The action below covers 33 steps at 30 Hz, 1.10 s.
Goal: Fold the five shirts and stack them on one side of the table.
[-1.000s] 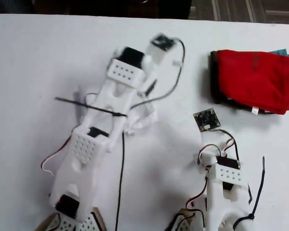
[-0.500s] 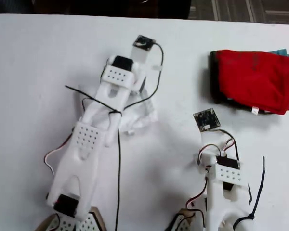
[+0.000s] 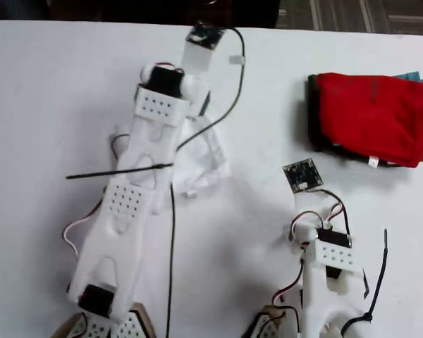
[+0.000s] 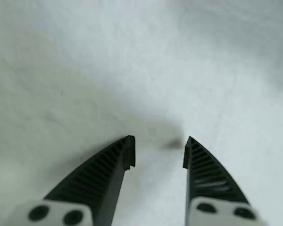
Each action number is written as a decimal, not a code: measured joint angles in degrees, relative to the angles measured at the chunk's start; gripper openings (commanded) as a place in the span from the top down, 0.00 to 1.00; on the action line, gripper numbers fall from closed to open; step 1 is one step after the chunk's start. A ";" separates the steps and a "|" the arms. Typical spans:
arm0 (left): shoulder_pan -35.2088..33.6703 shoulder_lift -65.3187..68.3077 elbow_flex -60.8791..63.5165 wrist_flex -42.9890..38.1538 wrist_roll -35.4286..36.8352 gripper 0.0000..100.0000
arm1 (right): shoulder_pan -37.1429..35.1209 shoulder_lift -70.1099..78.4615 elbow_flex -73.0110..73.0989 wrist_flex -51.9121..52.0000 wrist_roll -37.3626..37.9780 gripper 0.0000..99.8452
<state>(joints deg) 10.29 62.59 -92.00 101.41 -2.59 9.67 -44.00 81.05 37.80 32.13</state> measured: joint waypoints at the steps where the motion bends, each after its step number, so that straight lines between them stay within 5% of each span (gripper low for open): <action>1: -0.79 -1.32 1.05 0.00 0.00 0.94 | 0.00 0.00 0.00 0.00 0.00 0.83; 7: -5.63 -15.03 18.11 0.00 -0.35 0.94 | 0.00 0.00 -2.02 2.02 0.00 0.83; 14: -8.88 -41.23 57.05 -1.67 -5.71 0.94 | -4.92 0.09 -24.70 22.24 -8.62 0.83; 24: -12.13 -67.25 114.29 -33.49 -9.58 0.94 | -28.22 0.09 -40.18 30.42 -13.01 0.83; 33: -16.35 -67.78 125.89 -47.56 -9.67 0.94 | -32.70 14.15 -45.19 27.43 -13.01 0.83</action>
<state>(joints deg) -6.07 -5.19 33.89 53.85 -12.26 -23.03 -29.85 35.87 65.23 19.12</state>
